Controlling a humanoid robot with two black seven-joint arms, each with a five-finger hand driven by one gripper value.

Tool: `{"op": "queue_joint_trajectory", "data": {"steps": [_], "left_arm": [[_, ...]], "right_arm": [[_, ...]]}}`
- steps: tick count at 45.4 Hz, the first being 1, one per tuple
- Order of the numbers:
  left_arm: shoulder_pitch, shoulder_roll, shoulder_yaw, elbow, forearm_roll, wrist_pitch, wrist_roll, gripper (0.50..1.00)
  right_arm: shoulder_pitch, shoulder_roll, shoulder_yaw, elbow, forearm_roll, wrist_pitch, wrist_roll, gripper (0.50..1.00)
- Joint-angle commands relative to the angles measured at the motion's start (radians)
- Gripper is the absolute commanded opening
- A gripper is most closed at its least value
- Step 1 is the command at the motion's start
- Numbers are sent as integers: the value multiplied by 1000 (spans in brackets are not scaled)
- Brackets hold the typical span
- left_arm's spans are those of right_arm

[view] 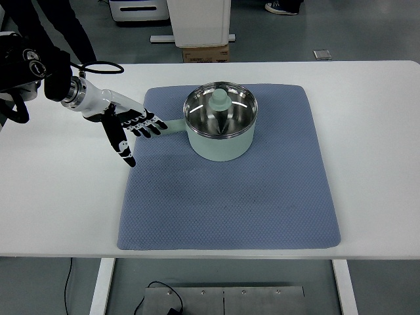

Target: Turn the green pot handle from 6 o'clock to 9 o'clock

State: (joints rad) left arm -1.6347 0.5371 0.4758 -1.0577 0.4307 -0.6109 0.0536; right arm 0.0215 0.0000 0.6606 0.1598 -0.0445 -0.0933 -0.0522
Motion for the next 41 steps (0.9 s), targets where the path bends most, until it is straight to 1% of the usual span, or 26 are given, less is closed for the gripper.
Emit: {"op": "queue_joint_trajectory", "data": {"steps": [1, 10, 22, 31, 38, 39, 41], "left_arm": [[-4, 0, 0, -1, 0, 0, 0, 1000], [-30, 0, 0, -10, 0, 0, 0, 1000], [-66, 6, 0, -77, 0, 0, 2, 1000], [-88, 21, -5, -90, -20, 0, 0, 1000], [-125, 23, -43, -87, -156, 0, 0, 1000], [-140, 23, -75, -79, -224, 0, 0, 1000], [-142, 21, -107, -67, -262, 0, 0, 1000]], "right_arm": [[0, 0, 1, 0, 0, 0, 0, 1000], [0, 0, 1, 0, 0, 0, 0, 1000], [0, 0, 1, 1, 0, 0, 0, 1000], [0, 0, -1, 1, 0, 0, 0, 1000], [0, 0, 1, 1, 0, 0, 0, 1000], [0, 0, 1, 1, 0, 0, 0, 1000], [0, 0, 1, 0, 0, 0, 0, 1000]]}}
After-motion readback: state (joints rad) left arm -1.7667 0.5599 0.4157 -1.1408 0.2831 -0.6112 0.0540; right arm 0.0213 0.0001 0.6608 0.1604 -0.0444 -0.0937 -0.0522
